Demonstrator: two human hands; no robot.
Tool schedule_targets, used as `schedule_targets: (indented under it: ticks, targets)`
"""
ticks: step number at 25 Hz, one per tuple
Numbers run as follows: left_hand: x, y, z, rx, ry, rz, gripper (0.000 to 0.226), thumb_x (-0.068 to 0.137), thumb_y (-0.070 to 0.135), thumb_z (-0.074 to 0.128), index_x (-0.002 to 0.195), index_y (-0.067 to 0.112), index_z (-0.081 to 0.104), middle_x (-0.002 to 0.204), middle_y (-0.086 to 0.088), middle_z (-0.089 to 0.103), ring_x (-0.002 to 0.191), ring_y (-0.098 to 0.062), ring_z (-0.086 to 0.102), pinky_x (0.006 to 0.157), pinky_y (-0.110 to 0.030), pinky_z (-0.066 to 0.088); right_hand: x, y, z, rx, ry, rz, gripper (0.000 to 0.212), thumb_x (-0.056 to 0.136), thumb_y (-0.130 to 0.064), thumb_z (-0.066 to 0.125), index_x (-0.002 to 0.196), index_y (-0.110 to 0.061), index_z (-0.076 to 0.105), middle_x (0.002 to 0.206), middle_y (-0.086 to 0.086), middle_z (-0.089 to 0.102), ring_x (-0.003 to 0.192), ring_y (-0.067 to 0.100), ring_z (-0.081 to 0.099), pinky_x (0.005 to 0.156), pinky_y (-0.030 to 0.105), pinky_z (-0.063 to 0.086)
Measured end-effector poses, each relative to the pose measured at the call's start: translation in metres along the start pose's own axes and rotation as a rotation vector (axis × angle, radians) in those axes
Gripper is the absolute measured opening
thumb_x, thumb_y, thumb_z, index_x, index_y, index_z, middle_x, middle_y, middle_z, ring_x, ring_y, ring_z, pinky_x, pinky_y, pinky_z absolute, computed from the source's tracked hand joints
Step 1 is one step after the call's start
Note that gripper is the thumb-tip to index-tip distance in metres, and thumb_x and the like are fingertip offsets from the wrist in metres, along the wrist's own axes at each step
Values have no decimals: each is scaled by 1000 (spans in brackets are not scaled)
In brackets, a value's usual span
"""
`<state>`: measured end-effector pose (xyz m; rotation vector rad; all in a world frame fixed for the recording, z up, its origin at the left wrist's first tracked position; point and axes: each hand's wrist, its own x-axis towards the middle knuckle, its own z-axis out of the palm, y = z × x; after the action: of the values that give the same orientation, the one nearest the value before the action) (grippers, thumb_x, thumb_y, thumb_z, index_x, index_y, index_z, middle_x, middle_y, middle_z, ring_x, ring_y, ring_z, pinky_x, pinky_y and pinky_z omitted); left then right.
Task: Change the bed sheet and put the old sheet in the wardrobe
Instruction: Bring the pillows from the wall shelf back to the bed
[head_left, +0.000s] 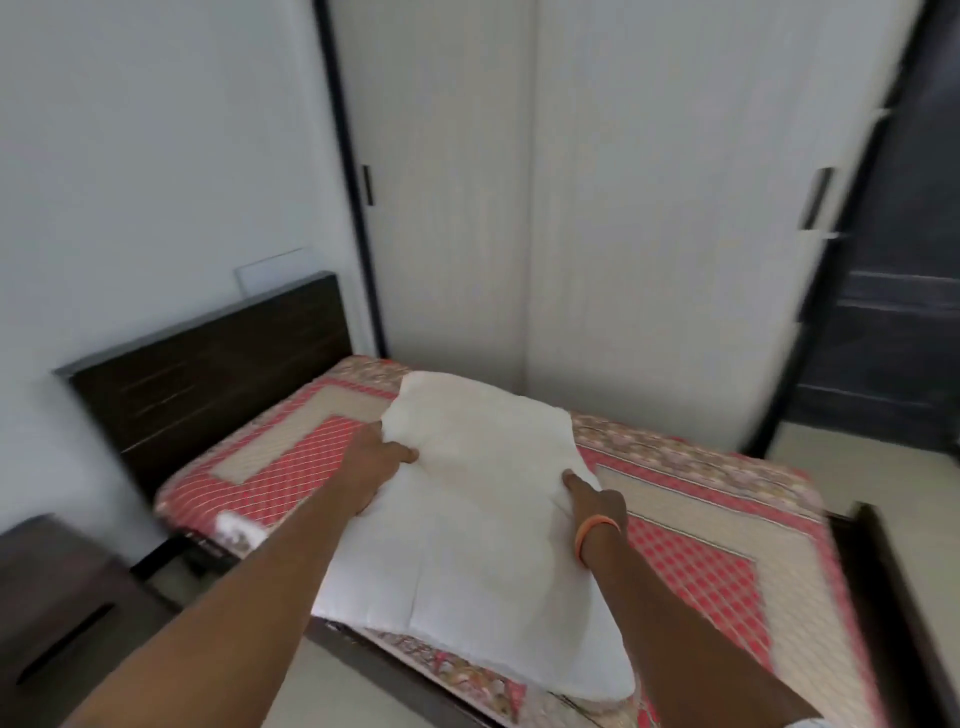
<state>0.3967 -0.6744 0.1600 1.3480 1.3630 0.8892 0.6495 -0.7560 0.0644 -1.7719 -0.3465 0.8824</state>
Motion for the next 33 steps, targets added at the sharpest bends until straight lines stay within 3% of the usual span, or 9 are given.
schedule_targets:
  ticks: [2, 4, 7, 11, 15, 19, 23, 27, 33]
  targets:
    - [49, -12, -47, 48, 89, -22, 53, 71, 5, 79, 120, 6, 59, 113, -11, 66, 105, -33, 63, 91, -41, 52, 31, -14, 81, -28, -84, 16, 78, 77, -45, 76, 131, 6, 51, 129, 25, 58, 116, 40, 57, 96, 42, 46]
    - [88, -16, -85, 102, 127, -45, 39, 75, -4, 73, 111, 9, 64, 108, -11, 69, 104, -34, 65, 92, -42, 53, 54, -27, 148, -53, -183, 42, 70, 82, -35, 74, 135, 3, 48, 133, 23, 56, 120, 37, 56, 99, 40, 45]
    - [154, -5, -143, 260, 218, -25, 35, 79, 1, 69, 110, 17, 65, 104, -1, 67, 100, -23, 63, 90, -37, 52, 88, -50, 262, -193, -395, 63, 51, 93, -26, 62, 132, 4, 51, 131, 22, 56, 118, 34, 56, 73, 30, 47]
    - [243, -9, -220, 571, 295, -18, 44, 87, 16, 68, 129, 13, 55, 122, -4, 49, 113, -22, 49, 96, -35, 41, 105, -62, 388, -333, -599, 119, 29, 99, -27, 51, 118, -5, 54, 100, 11, 55, 79, 22, 54, 65, 28, 42]
    - [350, -23, -298, 774, 284, 37, 41, 86, 20, 68, 125, 18, 58, 115, -7, 51, 112, -27, 52, 100, -43, 44, 130, -60, 520, -324, -569, 190, 50, 94, -33, 62, 117, 11, 54, 90, 16, 57, 70, 29, 55, 72, 44, 53]
    - [474, -42, -377, 874, 216, 53, 43, 87, 24, 67, 128, 20, 55, 111, -3, 51, 105, -24, 53, 96, -45, 48, 149, -69, 651, -209, -511, 290, 37, 94, -24, 62, 107, 9, 51, 82, 17, 58, 67, 30, 54, 60, 41, 49]
    - [591, -49, -439, 954, 153, 85, 48, 87, 25, 67, 133, 22, 53, 112, -3, 50, 104, -22, 53, 93, -43, 49, 181, -69, 770, -140, -503, 350, 51, 92, -30, 64, 121, 8, 49, 105, 23, 61, 86, 39, 62, 70, 51, 56]
    - [712, -85, -473, 1003, 95, 91, 56, 87, 29, 68, 139, 25, 48, 113, -3, 49, 103, -22, 51, 89, -38, 48, 246, -54, 880, -136, -408, 404, 43, 94, -29, 63, 119, 2, 48, 108, 22, 59, 83, 38, 62, 62, 48, 56]
    - [885, -173, -493, 1115, 79, 79, 63, 90, 34, 65, 146, 24, 38, 116, -5, 50, 103, -22, 49, 88, -39, 50, 366, 13, 1029, -170, -384, 374, 65, 83, -44, 68, 121, 6, 54, 117, 21, 63, 101, 40, 63, 91, 54, 53]
